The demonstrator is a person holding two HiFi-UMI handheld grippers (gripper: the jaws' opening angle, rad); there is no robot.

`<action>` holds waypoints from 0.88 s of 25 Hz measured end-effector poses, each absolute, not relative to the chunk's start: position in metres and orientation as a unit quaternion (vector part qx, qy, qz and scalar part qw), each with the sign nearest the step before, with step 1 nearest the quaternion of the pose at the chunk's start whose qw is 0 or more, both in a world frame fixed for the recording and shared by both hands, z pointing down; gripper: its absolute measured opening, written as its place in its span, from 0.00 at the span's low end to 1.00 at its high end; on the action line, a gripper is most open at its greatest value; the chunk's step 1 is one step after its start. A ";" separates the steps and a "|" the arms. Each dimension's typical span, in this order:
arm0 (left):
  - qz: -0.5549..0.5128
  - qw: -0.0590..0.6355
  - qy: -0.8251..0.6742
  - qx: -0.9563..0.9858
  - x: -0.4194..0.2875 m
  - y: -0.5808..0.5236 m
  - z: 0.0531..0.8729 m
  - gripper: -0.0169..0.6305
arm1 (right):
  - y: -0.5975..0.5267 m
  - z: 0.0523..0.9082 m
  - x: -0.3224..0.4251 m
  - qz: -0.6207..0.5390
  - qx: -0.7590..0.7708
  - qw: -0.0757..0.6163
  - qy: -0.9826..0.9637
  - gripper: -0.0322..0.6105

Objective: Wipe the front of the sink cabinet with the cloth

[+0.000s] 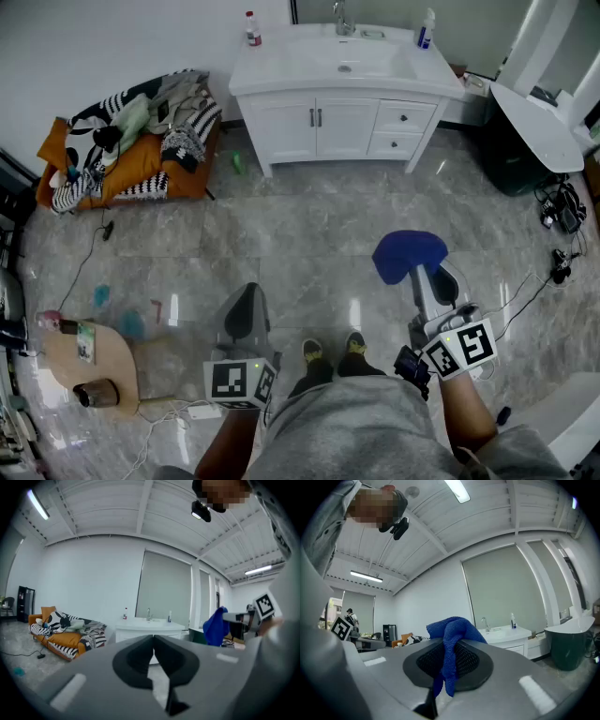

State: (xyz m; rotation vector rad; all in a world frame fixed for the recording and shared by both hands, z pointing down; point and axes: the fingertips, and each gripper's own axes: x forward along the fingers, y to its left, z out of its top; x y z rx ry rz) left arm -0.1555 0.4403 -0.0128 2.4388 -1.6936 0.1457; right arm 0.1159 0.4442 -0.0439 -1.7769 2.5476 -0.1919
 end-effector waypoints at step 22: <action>0.042 0.089 -0.545 0.833 -0.146 0.431 -0.011 0.05 | 0.438 -0.062 0.140 -0.043 -0.603 0.000 0.797 0.10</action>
